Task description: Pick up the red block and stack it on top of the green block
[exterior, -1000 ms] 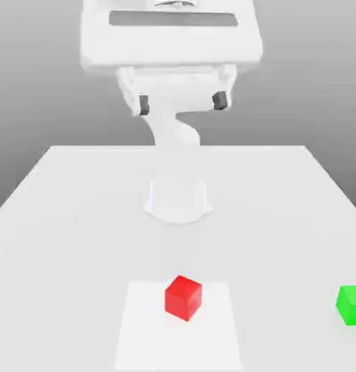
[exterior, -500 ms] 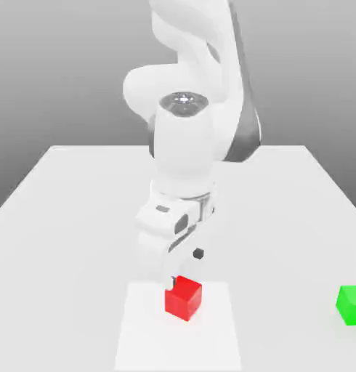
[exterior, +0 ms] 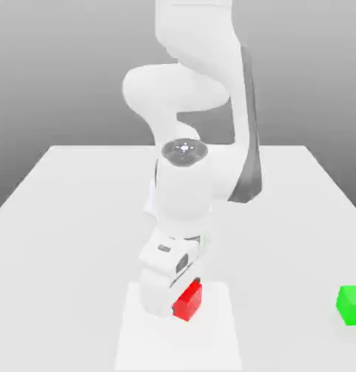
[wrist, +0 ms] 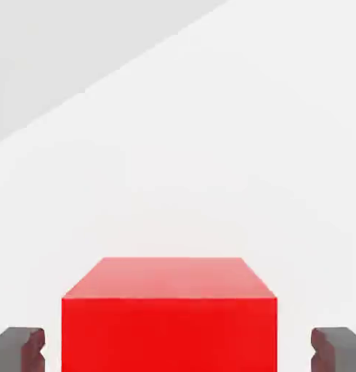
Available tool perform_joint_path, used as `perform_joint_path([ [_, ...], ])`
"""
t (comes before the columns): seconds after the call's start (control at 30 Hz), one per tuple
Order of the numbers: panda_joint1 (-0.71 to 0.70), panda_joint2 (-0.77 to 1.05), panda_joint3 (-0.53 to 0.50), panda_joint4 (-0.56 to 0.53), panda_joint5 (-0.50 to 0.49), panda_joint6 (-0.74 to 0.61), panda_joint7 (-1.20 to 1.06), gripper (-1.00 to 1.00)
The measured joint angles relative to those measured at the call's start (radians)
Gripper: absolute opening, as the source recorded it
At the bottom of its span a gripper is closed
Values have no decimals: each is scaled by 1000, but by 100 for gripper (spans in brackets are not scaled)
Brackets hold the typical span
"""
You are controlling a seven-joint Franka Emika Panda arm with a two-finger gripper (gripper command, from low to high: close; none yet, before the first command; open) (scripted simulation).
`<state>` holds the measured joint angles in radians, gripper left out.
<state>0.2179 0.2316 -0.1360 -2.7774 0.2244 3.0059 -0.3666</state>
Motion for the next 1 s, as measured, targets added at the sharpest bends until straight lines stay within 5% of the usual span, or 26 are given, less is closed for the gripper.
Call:
perform_joint_path([
  [0.13, -5, 4, 6, 0, 2, 2, -2, -100],
  [0.63, 37, -242, -96, -35, -234, -203, 167, -100],
  [0.8, -7, -215, 40, 66, -271, -275, 99, -100],
  [1.0, 260, -136, 210, 243, -277, -376, -52, -100],
])
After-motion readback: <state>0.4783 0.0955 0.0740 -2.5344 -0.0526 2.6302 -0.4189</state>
